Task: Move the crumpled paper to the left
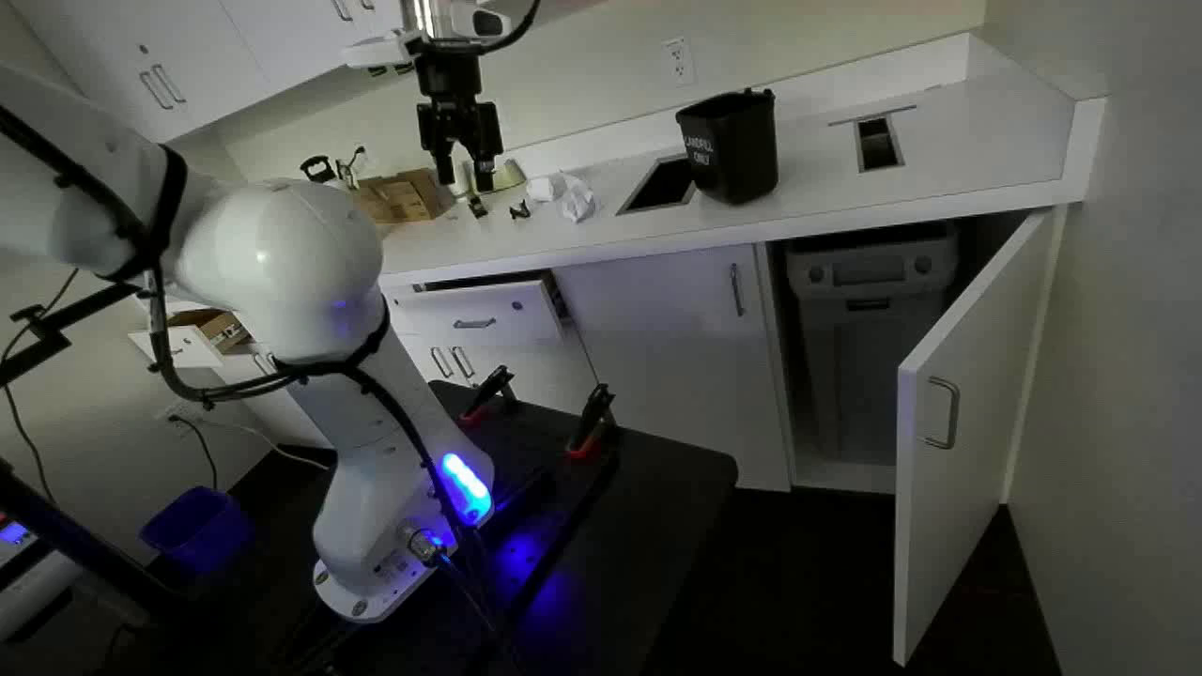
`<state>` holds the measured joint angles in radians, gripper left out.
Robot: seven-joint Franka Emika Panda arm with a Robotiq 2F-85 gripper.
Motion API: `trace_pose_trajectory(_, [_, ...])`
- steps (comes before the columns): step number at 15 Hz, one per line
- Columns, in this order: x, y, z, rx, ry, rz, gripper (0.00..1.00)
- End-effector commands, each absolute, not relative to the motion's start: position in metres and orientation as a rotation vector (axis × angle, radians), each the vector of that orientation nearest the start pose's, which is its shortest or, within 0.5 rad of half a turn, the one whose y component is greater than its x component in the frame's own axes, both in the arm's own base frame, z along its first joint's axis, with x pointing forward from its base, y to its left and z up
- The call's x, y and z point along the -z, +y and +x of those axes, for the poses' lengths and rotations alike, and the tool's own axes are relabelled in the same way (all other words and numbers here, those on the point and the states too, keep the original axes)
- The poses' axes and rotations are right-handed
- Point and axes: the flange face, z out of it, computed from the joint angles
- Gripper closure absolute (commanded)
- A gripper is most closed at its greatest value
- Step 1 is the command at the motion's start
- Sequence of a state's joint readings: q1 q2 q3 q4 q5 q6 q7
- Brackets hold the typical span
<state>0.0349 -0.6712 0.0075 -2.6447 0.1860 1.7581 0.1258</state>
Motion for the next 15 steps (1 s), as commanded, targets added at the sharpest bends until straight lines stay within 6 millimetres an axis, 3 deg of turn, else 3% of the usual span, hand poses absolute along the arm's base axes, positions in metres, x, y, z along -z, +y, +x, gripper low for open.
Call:
trace_pose_trajectory(1, [-0.435, 0.03, 0.317, -0.342, 0.208, -2.96, 0.0])
trace_pose_trajectory(10, [-0.437, 0.031, 0.32, -0.295, 0.194, -2.959, 0.0])
trace_pose_trajectory(15, [-0.451, 0.064, 0.386, 0.159, -0.067, -2.993, 0.0])
